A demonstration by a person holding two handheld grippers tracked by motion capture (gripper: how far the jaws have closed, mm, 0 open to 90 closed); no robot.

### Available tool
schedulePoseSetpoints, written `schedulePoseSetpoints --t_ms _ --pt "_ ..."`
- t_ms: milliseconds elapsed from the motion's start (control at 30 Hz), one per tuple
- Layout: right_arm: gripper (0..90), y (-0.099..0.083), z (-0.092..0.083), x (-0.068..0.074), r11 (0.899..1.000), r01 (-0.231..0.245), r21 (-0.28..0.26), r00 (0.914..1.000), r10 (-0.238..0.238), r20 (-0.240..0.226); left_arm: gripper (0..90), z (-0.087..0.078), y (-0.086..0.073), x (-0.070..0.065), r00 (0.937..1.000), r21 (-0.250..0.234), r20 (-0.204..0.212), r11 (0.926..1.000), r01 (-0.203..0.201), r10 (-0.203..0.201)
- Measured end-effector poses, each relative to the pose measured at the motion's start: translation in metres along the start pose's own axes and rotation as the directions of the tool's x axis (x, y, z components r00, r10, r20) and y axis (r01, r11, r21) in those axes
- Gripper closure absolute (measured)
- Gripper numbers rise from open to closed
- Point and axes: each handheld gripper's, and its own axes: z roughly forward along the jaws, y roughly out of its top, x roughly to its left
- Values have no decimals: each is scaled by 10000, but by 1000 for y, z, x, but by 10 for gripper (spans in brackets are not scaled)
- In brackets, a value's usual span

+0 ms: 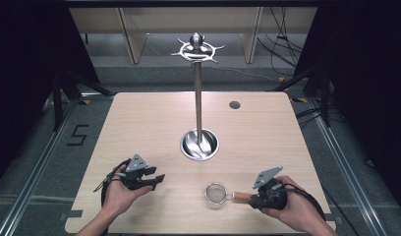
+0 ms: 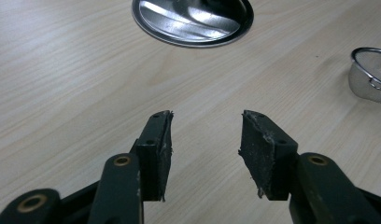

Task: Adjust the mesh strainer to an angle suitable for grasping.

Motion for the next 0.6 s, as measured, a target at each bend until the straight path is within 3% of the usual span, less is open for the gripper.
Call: schedulePoseSetpoints --t_ms 67,133,167,233,300,367,400,433,533,600 --pt "849 -10 1 1 9981 -586 210 9982 583 150 518 0 0 0 10000 -74 10 9999 78 -78" --pt "900 -17 4 2 9949 -879 488 9961 878 39 509 1 1 2 9999 39 -23 9999 112 -112" --pt "900 -18 5 2 9955 -790 521 9969 788 52 504 1 1 2 9996 -50 -137 9997 234 -234" --pt "900 -20 9 6 9913 -1100 726 9939 1102 6 490 0 1 3 9994 28 -67 9994 334 -334" --pt "900 -21 11 8 9893 -1204 821 9927 1205 43 480 0 0 3 9986 -95 -247 9988 475 -477" --pt "900 -23 15 9 9857 -1284 1092 9916 1261 278 476 0 0 4 9982 -37 -293 9987 516 -517" --pt "900 -23 15 11 9803 -1610 1147 9868 1580 348 468 -1 1 5 9980 34 -275 9983 578 -577" --pt "900 -24 14 9 9805 -1640 1079 9861 1599 454 466 -1 1 5 9979 6 -308 9983 578 -578" --pt "900 -24 13 5 9625 -2443 1184 9684 2357 817 461 -1 0 5 9975 -37 -299 9979 646 -647" --pt "900 -25 13 2 9404 -3104 1389 9502 3030 725 459 -1 0 5 9973 -49 -317 9978 665 -666"
